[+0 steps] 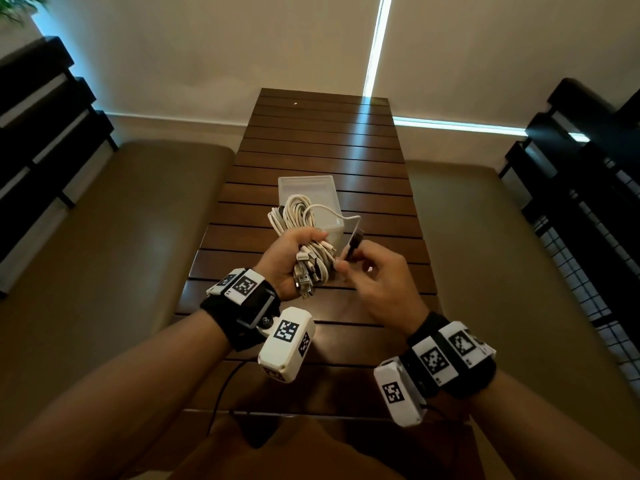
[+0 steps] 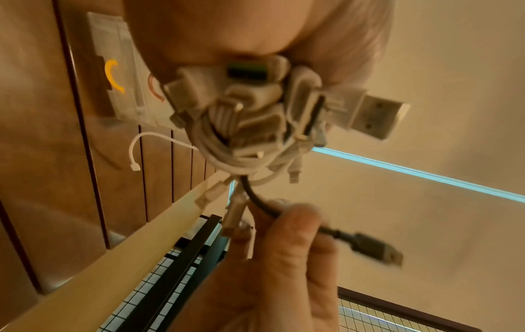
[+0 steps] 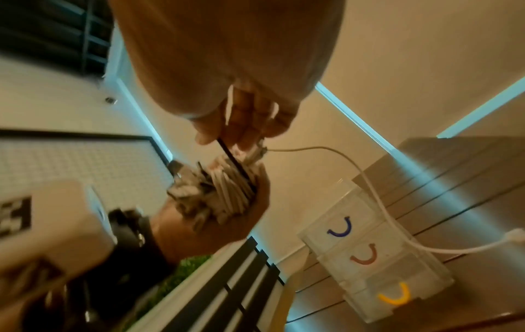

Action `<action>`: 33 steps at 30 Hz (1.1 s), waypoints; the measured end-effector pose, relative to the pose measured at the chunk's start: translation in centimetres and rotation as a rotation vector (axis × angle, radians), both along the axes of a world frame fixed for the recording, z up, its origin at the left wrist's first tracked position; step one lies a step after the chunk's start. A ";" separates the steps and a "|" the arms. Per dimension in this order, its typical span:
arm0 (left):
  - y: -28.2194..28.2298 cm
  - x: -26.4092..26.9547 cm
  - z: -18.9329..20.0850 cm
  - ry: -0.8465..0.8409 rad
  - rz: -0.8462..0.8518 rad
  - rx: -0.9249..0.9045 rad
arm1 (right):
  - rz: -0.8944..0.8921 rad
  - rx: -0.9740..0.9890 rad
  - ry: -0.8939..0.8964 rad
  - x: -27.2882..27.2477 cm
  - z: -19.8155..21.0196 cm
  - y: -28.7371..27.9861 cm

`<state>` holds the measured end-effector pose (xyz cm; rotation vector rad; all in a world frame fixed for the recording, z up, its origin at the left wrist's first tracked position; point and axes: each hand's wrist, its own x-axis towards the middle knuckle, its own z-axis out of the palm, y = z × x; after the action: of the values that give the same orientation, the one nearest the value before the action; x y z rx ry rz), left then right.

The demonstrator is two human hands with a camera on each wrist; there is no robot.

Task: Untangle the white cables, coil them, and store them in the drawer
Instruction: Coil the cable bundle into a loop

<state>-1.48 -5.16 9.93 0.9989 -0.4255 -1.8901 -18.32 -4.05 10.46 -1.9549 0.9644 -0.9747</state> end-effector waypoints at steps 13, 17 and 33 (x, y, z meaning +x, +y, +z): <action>0.5 0.2 -1.4 -0.319 -0.045 -0.232 | 0.030 0.462 -0.103 1.1 0.9 -1.8; 0.4 0.3 -1.2 -0.417 -0.076 -0.208 | 0.177 0.492 -0.076 0.8 1.1 -1.9; 1.9 1.4 -1.5 -0.324 -0.083 -0.291 | 0.012 -0.080 0.198 1.5 2.5 -5.3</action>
<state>-0.10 -3.25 8.40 1.1028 -0.9170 -1.6782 -16.79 -9.32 12.94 -2.1527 1.0357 -0.8352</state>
